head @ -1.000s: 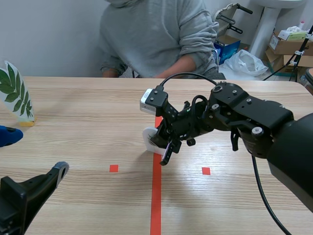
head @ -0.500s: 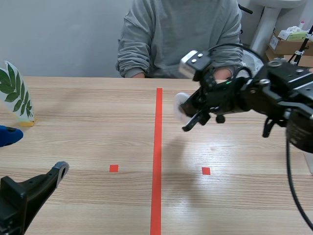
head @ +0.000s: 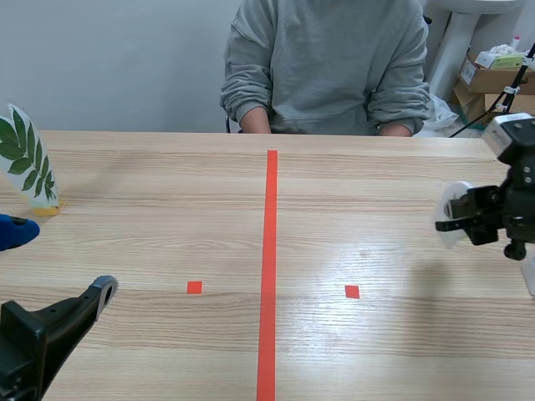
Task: Do the leaf sorting experiment
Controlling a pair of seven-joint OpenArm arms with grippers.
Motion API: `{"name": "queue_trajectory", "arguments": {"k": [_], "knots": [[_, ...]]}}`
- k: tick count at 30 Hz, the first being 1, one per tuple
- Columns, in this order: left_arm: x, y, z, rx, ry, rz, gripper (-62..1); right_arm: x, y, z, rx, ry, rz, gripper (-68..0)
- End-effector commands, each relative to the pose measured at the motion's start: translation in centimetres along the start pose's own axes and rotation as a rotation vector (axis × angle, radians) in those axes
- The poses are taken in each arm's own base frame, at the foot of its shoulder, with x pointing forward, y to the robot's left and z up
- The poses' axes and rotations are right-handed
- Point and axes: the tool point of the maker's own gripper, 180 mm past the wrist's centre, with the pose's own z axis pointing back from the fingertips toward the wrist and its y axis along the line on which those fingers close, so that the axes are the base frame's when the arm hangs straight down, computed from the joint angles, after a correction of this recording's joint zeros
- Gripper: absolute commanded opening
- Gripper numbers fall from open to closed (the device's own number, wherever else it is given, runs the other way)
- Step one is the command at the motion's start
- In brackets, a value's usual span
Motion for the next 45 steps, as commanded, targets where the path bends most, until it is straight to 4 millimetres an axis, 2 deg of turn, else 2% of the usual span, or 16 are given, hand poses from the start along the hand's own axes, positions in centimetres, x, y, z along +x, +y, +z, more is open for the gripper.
{"name": "queue_trajectory", "arguments": {"k": [1, 7, 12, 19, 28, 32, 34, 40, 42, 45], "knots": [[0.7, -0.2, 0.0, -0.005, -0.026, 0.003, -2.2, 0.7, -1.5, 0.5, -0.031, -0.029, -0.019, -65.5], [0.7, -0.2, 0.0, -0.006, -0.026, 0.003, -2.2, -1.1, -5.8, 2.8, -0.161, -0.016, -0.097, -65.5], [0.7, -0.2, 0.0, -0.006, -0.026, 0.003, -2.2, -2.0, -7.5, 3.3, -0.229, -0.016, -0.117, -65.1], [0.7, -0.2, 0.0, -0.006, -0.025, 0.003, -2.2, -4.3, -7.9, 2.4, -0.258, 0.009, -0.139, -65.1], [0.7, -0.3, 0.0, -0.008, -0.025, 0.003, -2.2, -6.0, -6.8, 1.7, -0.237, 0.030, -0.159, -63.9], [0.7, -0.3, 0.0, -0.009, -0.025, 0.003, -2.2, -6.2, -6.6, 1.6, -0.234, 0.039, -0.166, -55.6], [0.7, -0.3, 0.0, -0.009, -0.025, 0.003, -2.2, -6.2, -6.6, 1.6, -0.234, 0.042, -0.166, -49.4], [0.7, -0.3, 0.0, -0.009, -0.025, 0.003, -2.2, -6.6, -6.6, 1.7, -0.237, 0.065, -0.161, -17.9], [0.7, -0.3, 0.0, -0.009, -0.025, 0.003, -2.2, -6.8, -6.6, 1.7, -0.238, 0.075, -0.155, -13.7], [0.7, -0.3, 0.0, -0.009, -0.025, 0.003, -2.2, -6.9, -6.3, 1.7, -0.222, 0.090, -0.152, -12.8]]}}
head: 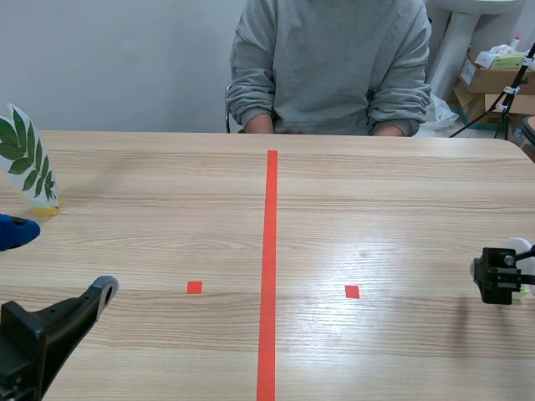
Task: Do the leaf sorting experiment
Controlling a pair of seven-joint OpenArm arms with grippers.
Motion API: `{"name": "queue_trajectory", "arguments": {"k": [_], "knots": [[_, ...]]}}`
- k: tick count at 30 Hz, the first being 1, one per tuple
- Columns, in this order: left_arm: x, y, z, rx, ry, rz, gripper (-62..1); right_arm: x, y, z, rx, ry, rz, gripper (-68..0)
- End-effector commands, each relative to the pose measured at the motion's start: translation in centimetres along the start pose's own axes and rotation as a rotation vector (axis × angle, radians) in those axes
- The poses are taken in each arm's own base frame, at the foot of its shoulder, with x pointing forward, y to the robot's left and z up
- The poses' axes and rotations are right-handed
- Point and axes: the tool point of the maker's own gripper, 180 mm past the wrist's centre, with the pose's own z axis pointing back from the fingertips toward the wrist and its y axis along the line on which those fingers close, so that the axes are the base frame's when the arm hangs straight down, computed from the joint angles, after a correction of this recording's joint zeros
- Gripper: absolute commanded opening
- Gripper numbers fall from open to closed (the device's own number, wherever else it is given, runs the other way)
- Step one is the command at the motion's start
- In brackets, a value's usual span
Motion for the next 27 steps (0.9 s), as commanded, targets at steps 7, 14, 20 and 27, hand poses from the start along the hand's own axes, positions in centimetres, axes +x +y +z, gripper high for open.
{"name": "queue_trajectory", "arguments": {"k": [7, 14, 20, 27], "knots": [[0.7, -0.2, 0.0, -0.006, -0.027, 0.003, -2.2, 3.7, 0.6, 2.0, 0.045, -0.106, 0.079, -8.6], [1.1, 0.1, -0.3, -0.001, -0.038, -0.006, -2.2, 4.0, 2.1, 5.5, 0.091, -0.131, 0.201, -7.9], [2.0, 0.5, -0.8, -0.006, -0.054, -0.038, -2.2, 2.2, 5.2, 8.9, 0.218, -0.117, 0.299, -7.9], [1.9, 0.4, -0.9, -0.026, -0.045, -0.060, -2.2, 1.0, 8.6, 12.8, 0.327, -0.105, 0.408, -3.7]]}}
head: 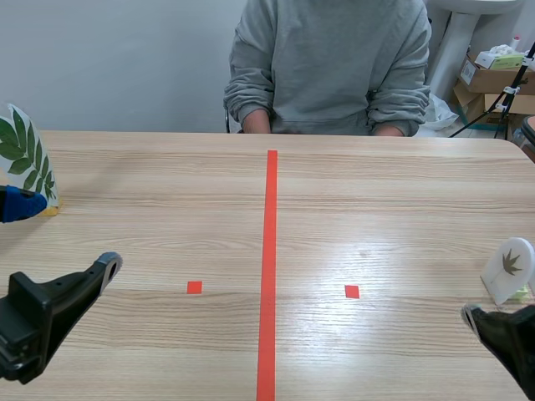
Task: Do the leaf sorting experiment
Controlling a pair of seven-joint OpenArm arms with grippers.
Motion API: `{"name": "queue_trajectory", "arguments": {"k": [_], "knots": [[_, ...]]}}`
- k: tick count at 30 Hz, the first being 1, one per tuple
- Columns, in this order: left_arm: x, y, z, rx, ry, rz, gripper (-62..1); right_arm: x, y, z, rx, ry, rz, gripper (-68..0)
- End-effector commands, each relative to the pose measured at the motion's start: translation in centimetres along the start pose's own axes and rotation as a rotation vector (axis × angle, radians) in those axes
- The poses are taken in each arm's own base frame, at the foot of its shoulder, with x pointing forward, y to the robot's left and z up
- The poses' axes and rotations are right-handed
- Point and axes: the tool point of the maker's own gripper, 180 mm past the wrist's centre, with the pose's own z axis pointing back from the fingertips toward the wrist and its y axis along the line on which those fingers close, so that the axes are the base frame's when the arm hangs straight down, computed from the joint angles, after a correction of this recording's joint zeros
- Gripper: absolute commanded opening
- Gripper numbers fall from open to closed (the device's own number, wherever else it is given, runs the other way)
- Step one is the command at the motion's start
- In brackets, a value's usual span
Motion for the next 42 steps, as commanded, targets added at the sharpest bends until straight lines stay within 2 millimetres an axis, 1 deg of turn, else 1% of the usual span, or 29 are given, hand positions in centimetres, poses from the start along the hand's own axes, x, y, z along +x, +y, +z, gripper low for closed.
{"name": "queue_trajectory", "arguments": {"k": [1, 4, 8, 12, 14, 16, 23, 42], "knots": [[0.4, -0.4, 0.1, -0.011, -0.017, 0.008, -2.2, 1.2, 0.4, 0.7, 0.020, -0.030, 0.034, -3.7], [0.4, -0.6, 0.1, -0.023, -0.016, 0.006, -2.2, 1.9, 2.8, 1.7, 0.089, -0.037, 0.086, -3.6], [0.4, -0.7, 0.1, -0.026, -0.016, 0.006, -2.2, 2.9, 5.4, 3.2, 0.153, -0.041, 0.151, -3.6], [0.4, -0.7, 0.1, -0.028, -0.014, 0.003, -2.2, 4.4, 7.0, 4.2, 0.185, -0.065, 0.203, -3.7], [0.1, -0.7, 0.1, -0.028, 0.002, 0.004, -2.2, 5.0, 7.3, 4.4, 0.187, -0.075, 0.215, -3.7], [-0.2, -0.7, 0.1, -0.027, 0.019, 0.004, -2.2, 5.2, 7.4, 4.4, 0.196, -0.077, 0.209, -3.7], [-0.4, -0.6, 0.1, -0.023, 0.025, 0.009, -2.2, 5.0, 8.0, 4.3, 0.237, -0.056, 0.253, -3.7], [-0.4, -0.6, 0.1, -0.023, 0.024, 0.009, -2.2, 4.9, 7.9, 4.3, 0.236, -0.052, 0.257, -3.7]]}}
